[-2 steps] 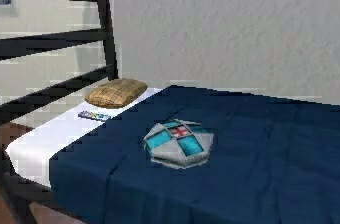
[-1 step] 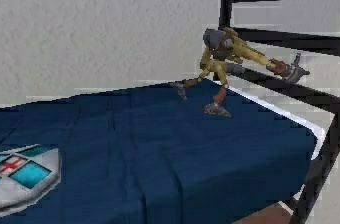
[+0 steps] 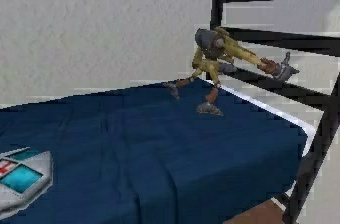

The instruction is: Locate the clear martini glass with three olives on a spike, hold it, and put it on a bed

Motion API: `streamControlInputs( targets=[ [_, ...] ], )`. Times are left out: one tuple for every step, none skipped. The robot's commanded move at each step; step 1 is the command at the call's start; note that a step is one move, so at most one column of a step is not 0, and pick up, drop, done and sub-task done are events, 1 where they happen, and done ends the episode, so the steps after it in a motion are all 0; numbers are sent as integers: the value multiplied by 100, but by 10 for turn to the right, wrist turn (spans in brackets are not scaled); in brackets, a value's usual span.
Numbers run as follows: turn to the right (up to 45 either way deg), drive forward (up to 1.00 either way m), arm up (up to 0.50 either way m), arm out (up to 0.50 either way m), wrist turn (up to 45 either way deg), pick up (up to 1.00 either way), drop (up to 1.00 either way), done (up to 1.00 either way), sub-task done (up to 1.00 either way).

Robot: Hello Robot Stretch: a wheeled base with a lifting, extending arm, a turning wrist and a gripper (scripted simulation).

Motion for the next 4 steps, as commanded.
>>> streamControlInputs(
  targets=[
    [-420,0,0,0,0,0,0,0,0],
    [360,0,0,0,0,0,0,0,0],
    [-270,0,0,0,0,0,0,0,0],
    [180,0,0,0,0,0,0,0,0]
  ],
)
